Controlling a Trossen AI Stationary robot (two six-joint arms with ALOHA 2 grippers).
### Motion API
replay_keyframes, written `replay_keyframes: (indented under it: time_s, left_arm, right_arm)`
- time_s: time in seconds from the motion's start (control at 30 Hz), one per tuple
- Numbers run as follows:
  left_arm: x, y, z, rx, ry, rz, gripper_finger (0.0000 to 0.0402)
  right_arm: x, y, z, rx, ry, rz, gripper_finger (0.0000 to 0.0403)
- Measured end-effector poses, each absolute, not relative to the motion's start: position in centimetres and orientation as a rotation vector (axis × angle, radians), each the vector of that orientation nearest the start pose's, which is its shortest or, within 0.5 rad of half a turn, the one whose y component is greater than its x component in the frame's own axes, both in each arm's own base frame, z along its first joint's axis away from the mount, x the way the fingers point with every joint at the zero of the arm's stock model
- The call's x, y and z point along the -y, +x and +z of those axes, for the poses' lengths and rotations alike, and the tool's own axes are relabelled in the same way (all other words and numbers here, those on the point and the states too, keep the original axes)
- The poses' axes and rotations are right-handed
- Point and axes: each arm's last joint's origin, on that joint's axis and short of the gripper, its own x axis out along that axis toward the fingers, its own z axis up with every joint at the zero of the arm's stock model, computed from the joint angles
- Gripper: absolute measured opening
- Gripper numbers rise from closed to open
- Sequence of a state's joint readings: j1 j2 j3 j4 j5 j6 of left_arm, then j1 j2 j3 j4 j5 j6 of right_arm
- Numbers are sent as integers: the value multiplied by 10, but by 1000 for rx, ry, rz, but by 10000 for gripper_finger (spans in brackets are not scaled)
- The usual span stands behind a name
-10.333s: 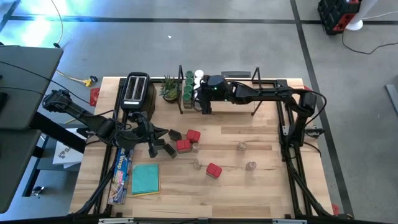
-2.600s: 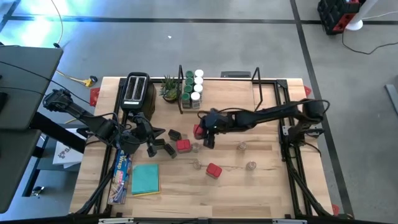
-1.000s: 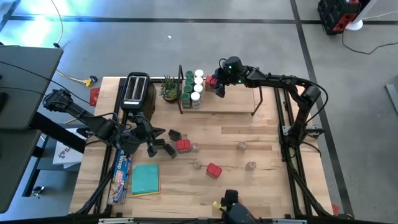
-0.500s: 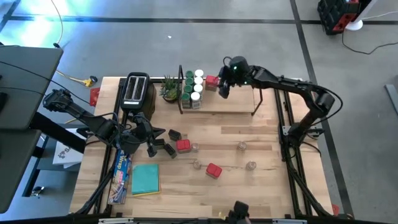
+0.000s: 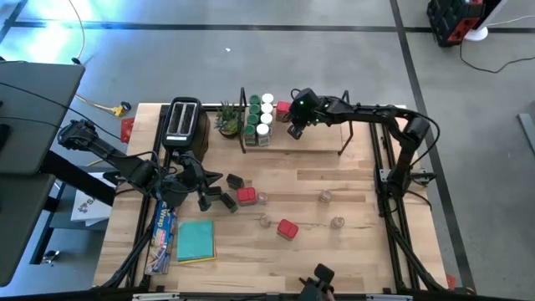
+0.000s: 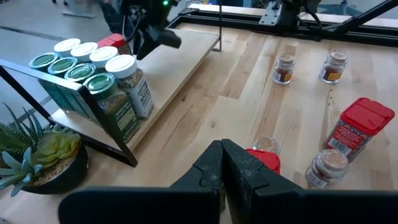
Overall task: Shelf spices
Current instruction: Put the top red seasoning can on the shelf, then put the bottom red seasoning can on the shelf aligned with the other red seasoning can
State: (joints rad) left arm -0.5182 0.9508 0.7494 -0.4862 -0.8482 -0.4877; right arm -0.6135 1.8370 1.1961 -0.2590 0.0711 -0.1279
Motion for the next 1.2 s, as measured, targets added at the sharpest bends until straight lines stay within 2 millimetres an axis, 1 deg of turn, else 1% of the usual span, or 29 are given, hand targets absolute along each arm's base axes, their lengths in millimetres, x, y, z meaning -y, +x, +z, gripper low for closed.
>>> replay_keyframes:
  time_s: [0.1, 0.4, 0.73, 0.87, 0.97, 1.03, 1.1, 1.2]
  left_arm:
    - [74, 173, 274, -430, -39, 430, 3]
    - [74, 173, 274, -427, -32, 426, 3]
    - [74, 173, 274, -427, -32, 426, 3]
    - [74, 173, 274, -427, -32, 426, 3]
    - [74, 173, 274, -428, -32, 426, 3]
    - [74, 173, 274, -428, -32, 426, 3]
    - [74, 173, 274, -428, -31, 426, 3]
    - [74, 173, 274, -429, -30, 424, 3]
  right_arm:
    - [228, 309, 182, -906, 133, -597, 89]
    - [242, 305, 186, -837, 138, -643, 87]
    - [245, 308, 190, -771, 153, -654, 87]
    - [240, 305, 194, -808, 133, -727, 87]
    - [228, 302, 211, -829, 92, -768, 87]
    - [212, 302, 223, -844, 62, -770, 86]
    - [189, 304, 237, -861, 24, -750, 81]
    - [138, 310, 259, -858, -47, -699, 60]
